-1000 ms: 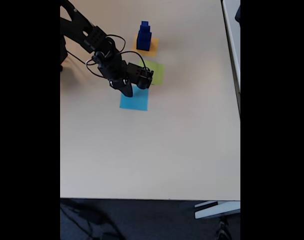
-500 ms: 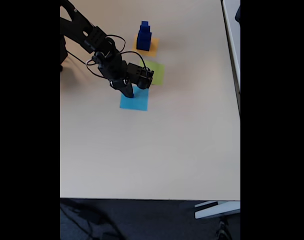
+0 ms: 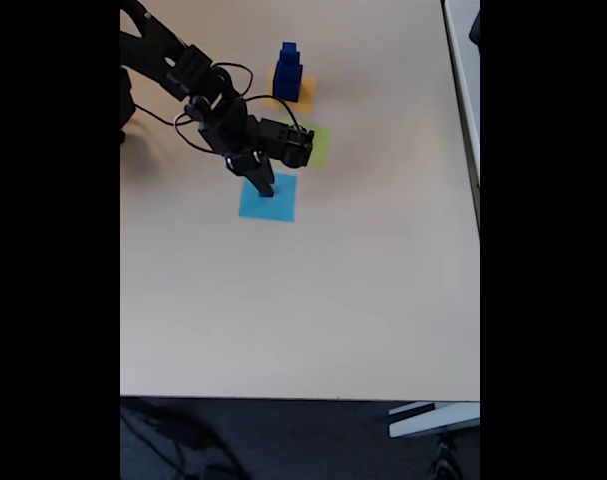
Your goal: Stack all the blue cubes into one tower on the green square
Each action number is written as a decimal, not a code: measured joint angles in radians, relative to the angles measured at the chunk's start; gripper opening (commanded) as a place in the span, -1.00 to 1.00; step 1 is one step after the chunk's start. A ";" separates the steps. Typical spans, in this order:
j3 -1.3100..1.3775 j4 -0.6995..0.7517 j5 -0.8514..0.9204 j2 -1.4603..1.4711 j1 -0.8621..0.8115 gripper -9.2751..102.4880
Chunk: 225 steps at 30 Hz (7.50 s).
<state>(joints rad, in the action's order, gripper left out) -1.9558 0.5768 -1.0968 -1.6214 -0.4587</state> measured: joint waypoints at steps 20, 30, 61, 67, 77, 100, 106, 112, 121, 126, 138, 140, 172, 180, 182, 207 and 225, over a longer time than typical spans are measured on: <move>0.391 0.445 -0.284 -0.218 0.334 -0.62; 0.449 0.508 -0.436 -0.218 0.426 -0.63; 0.479 0.574 -0.845 -0.109 0.647 -0.54; 0.480 0.574 -0.882 -0.097 0.655 -0.33; 0.526 0.574 -0.893 -0.005 0.686 -0.30; 0.588 0.584 -0.877 0.130 0.755 -0.29; 0.588 0.589 -0.867 0.130 0.752 -0.29; 0.588 0.591 -0.828 0.130 0.744 -0.29; 0.580 0.591 -0.793 0.130 0.721 -0.29; 0.580 0.591 -0.787 0.147 0.718 -0.29; 0.580 0.591 -0.787 0.166 0.716 -0.32; 0.580 0.591 -0.787 0.170 0.716 -0.33; 0.534 0.565 -0.778 0.184 0.716 -0.50; 0.515 0.545 -0.772 0.184 0.716 -0.50; 0.512 0.543 -0.769 0.184 0.716 -0.49; 0.472 0.500 -0.746 0.179 0.716 -0.47; 0.503 0.528 -0.746 0.144 0.716 -0.49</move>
<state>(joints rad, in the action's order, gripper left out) -1.4527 1.1045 -1.8423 -1.4772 0.2577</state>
